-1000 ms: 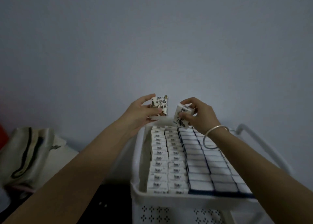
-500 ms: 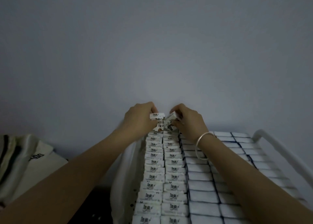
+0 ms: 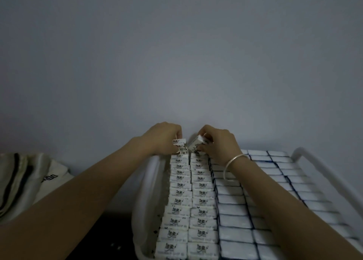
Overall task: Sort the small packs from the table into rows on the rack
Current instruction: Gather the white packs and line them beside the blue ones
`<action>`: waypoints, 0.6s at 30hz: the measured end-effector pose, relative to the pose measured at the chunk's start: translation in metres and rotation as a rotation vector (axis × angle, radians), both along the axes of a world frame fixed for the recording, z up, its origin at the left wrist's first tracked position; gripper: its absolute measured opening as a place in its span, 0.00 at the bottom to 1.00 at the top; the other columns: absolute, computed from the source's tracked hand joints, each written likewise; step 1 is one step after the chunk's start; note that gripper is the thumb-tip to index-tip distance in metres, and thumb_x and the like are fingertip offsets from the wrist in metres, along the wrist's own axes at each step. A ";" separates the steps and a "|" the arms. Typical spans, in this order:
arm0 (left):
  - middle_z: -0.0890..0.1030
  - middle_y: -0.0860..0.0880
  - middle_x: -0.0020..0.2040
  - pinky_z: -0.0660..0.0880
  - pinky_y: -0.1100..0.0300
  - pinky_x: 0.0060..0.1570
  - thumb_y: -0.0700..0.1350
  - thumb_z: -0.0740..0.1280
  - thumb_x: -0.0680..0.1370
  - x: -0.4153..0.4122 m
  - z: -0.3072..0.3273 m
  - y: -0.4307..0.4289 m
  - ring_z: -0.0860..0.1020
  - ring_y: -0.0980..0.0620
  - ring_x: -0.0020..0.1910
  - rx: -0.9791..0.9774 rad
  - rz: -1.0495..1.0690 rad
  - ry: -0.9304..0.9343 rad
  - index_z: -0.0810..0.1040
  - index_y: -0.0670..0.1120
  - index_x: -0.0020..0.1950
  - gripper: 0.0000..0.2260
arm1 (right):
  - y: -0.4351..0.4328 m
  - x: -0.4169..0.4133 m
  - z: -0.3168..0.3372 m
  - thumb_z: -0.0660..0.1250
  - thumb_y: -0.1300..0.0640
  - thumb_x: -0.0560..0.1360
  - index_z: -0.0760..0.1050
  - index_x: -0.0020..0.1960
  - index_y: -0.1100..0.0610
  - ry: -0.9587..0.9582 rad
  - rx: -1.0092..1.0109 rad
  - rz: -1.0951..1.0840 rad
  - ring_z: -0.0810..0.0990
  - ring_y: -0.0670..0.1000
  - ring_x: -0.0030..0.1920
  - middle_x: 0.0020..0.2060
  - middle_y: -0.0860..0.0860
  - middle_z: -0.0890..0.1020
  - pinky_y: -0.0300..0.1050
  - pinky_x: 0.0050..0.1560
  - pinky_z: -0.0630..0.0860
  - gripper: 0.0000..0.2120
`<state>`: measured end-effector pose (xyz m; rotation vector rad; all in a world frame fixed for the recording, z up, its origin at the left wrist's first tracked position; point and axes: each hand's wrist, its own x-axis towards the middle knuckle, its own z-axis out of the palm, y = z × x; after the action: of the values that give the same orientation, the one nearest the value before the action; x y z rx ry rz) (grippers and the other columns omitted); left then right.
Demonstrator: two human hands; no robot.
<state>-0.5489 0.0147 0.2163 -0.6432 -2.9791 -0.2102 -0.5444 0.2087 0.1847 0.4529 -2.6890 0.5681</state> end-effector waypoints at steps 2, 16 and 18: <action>0.79 0.47 0.56 0.67 0.58 0.44 0.47 0.70 0.73 0.000 0.002 0.003 0.75 0.47 0.54 -0.053 0.001 -0.004 0.75 0.47 0.56 0.14 | 0.000 -0.001 0.001 0.72 0.55 0.71 0.76 0.54 0.52 -0.023 0.038 0.002 0.81 0.54 0.50 0.50 0.51 0.84 0.41 0.47 0.72 0.12; 0.76 0.44 0.54 0.68 0.57 0.43 0.40 0.66 0.75 0.010 -0.007 0.029 0.76 0.44 0.51 -0.281 0.074 0.097 0.78 0.43 0.55 0.09 | -0.003 -0.002 -0.015 0.64 0.58 0.74 0.73 0.64 0.52 0.034 0.135 0.090 0.73 0.56 0.57 0.56 0.53 0.75 0.52 0.52 0.76 0.19; 0.76 0.43 0.51 0.70 0.56 0.42 0.35 0.63 0.75 0.019 -0.003 0.036 0.76 0.44 0.48 -0.267 0.086 0.025 0.77 0.40 0.55 0.10 | -0.002 0.001 -0.009 0.64 0.63 0.72 0.73 0.62 0.52 -0.007 0.091 0.055 0.75 0.54 0.55 0.55 0.51 0.77 0.48 0.53 0.74 0.19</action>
<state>-0.5300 0.0511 0.2131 -0.5337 -3.0277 0.2041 -0.5430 0.2065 0.1752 0.5517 -2.7248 0.4647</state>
